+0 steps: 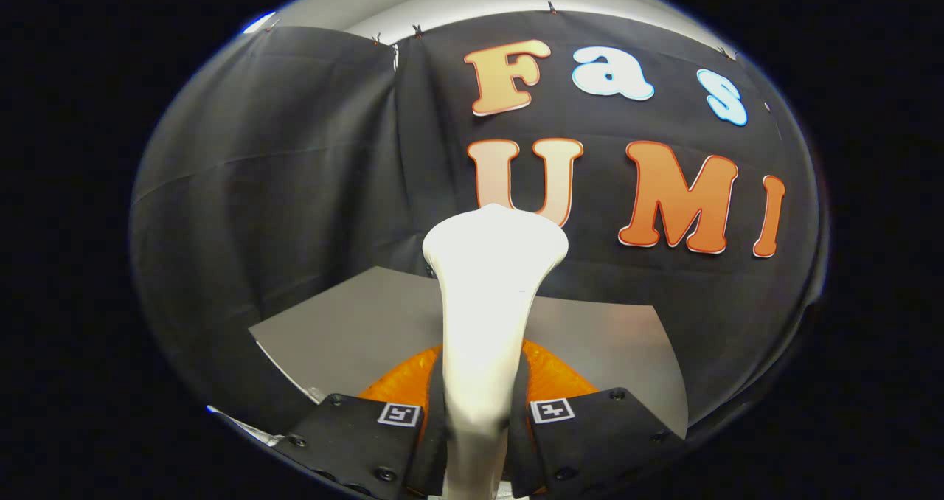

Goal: Iron the clothes twice with a garment steamer, once on the left side and once on the right side.

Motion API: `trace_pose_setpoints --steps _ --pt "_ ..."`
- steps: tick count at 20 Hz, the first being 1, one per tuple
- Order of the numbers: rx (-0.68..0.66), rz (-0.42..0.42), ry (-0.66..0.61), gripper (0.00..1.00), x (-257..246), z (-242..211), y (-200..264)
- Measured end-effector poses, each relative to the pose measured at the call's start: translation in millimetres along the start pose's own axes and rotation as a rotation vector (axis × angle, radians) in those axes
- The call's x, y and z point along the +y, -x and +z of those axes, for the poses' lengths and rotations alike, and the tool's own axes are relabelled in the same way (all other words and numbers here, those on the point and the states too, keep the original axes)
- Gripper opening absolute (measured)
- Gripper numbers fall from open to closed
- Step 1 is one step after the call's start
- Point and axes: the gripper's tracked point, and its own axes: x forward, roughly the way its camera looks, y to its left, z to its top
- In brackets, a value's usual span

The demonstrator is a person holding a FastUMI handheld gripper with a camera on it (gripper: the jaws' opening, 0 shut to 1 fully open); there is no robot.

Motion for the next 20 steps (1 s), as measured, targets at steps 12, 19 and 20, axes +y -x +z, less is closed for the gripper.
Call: trace_pose_setpoints --steps 12,19,20 --pt "-0.304 0.212 0.056 0.4 58 58 199" --pt "-0.416 0.183 0.059 0.4 28 63 294" --pt "-0.432 0.16 0.063 0.4 18 64 305"
